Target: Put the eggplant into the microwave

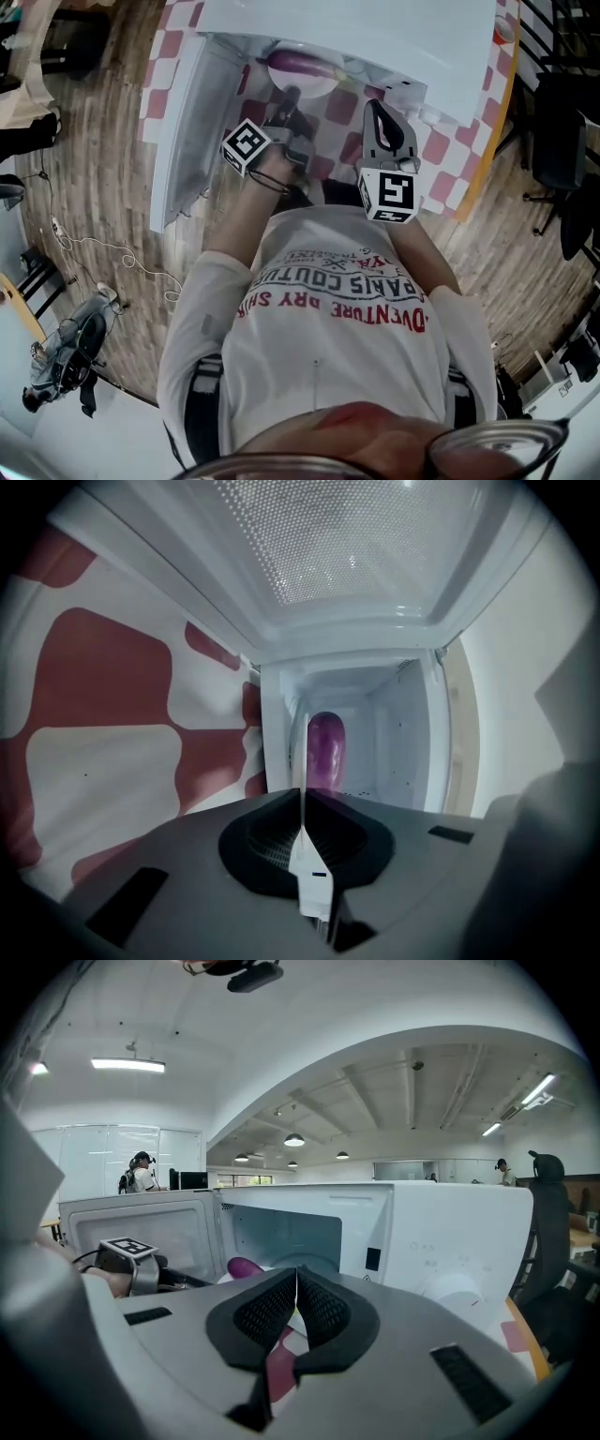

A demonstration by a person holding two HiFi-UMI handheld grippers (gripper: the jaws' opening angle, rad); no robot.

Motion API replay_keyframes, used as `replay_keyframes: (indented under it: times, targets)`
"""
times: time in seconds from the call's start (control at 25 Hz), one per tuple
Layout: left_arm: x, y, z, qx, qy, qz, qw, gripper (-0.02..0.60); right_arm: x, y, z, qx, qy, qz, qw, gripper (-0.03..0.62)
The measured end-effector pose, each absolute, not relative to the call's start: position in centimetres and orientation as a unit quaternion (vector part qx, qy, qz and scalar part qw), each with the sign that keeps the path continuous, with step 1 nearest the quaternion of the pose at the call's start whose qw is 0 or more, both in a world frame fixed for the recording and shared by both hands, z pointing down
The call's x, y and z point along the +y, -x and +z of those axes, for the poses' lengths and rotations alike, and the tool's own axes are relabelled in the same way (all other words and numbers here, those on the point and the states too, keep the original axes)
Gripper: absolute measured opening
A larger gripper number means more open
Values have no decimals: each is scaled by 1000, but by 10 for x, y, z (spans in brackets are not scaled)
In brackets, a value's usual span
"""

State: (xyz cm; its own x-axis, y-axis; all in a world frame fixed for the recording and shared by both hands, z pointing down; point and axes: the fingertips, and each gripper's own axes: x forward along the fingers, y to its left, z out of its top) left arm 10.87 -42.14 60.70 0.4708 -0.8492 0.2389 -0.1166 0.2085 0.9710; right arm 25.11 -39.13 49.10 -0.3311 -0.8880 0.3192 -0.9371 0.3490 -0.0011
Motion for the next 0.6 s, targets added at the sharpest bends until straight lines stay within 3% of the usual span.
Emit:
replay_keyframes:
  times: [0.6]
  targets:
    - [-469,-109,619,-446,-552,-291,642,35,-399,-236,506,-819,-546,103,145,26]
